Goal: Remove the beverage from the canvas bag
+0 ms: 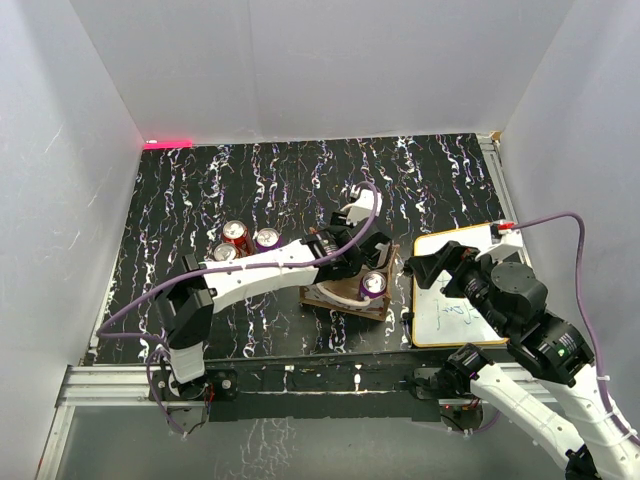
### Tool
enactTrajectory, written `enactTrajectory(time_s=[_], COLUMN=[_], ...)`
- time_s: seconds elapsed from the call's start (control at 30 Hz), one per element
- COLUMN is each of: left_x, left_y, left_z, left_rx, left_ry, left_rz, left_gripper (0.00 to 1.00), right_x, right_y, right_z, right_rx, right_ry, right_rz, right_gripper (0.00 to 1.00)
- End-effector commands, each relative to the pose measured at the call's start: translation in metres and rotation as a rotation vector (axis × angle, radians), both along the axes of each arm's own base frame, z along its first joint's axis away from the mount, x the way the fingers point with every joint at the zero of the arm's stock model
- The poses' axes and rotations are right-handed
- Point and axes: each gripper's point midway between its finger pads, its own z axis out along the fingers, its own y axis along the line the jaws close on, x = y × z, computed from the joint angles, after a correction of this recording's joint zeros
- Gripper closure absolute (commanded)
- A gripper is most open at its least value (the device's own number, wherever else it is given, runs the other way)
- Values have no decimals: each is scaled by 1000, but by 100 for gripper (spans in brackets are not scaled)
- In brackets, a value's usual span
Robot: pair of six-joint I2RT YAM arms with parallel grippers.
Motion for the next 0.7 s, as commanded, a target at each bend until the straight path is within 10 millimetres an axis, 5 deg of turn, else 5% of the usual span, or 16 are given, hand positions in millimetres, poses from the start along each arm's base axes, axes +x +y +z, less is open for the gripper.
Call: enactTrajectory(time_s=[0.0, 0.17, 0.43, 0.67], left_x=[6, 0, -19, -34], left_y=[12, 36, 99, 161], left_z=[89, 131, 206, 221], left_rx=[-144, -197, -268, -309], left_ry=[-163, -264, -443, -506], left_rz=[21, -8, -12, 101], left_gripper=[82, 85, 94, 99], right_x=[4, 5, 9, 12], right_y=[2, 2, 5, 9], right_z=[5, 3, -1, -6], right_rx=[6, 1, -14, -35], right_ry=[-9, -3, 17, 41], right_rz=[-6, -6, -3, 3], right_gripper=[2, 2, 2, 2])
